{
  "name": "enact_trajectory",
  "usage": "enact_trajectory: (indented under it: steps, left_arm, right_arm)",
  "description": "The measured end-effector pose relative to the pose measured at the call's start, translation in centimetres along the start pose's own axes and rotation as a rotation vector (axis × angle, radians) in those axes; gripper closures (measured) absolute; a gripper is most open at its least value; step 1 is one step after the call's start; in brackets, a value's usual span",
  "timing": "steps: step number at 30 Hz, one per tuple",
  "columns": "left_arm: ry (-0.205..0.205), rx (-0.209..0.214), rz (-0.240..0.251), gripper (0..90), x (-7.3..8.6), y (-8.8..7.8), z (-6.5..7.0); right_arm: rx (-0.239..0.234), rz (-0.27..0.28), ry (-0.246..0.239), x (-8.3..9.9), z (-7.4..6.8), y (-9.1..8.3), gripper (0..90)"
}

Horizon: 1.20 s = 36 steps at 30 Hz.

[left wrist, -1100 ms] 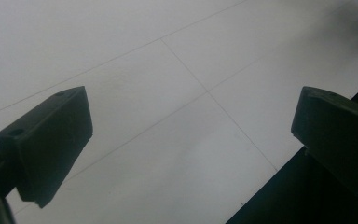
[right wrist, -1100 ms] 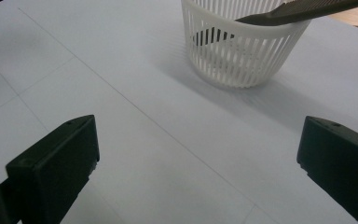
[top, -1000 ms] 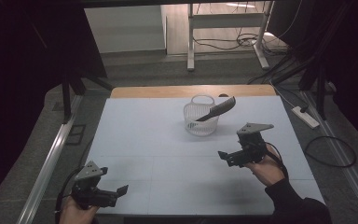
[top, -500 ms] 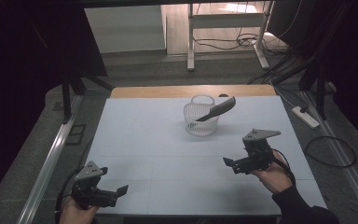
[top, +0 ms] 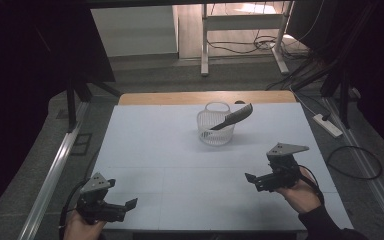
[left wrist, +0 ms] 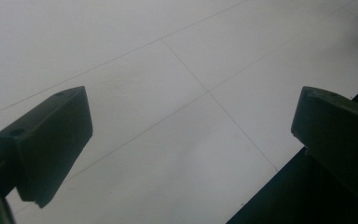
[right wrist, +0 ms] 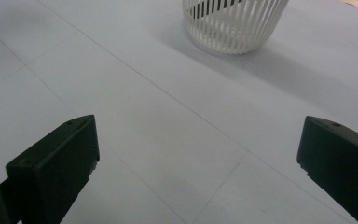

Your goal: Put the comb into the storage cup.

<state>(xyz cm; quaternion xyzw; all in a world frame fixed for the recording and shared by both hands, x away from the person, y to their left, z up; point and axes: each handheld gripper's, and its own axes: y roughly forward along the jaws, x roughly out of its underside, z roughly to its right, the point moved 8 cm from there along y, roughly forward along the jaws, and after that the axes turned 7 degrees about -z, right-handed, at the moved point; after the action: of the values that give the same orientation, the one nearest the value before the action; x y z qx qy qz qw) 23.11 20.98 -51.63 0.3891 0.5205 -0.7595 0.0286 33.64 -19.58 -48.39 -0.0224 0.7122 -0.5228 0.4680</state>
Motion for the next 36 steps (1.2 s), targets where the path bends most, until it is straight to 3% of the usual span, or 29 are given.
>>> enact_trajectory:
  steps: [12, 36]
  left_arm:
    - [-0.008, -0.013, 0.007, 0.0, 0.0, -0.2, -0.2]
    - [-0.007, 0.002, 0.006, 0.0, 0.1, -0.1, -0.2]
  right_arm:
    - [-0.001, -0.004, 0.006, 1.3, 0.0, -0.7, 0.0]
    - [0.007, -0.01, 0.018, 3.5, 0.0, -2.0, 0.0]
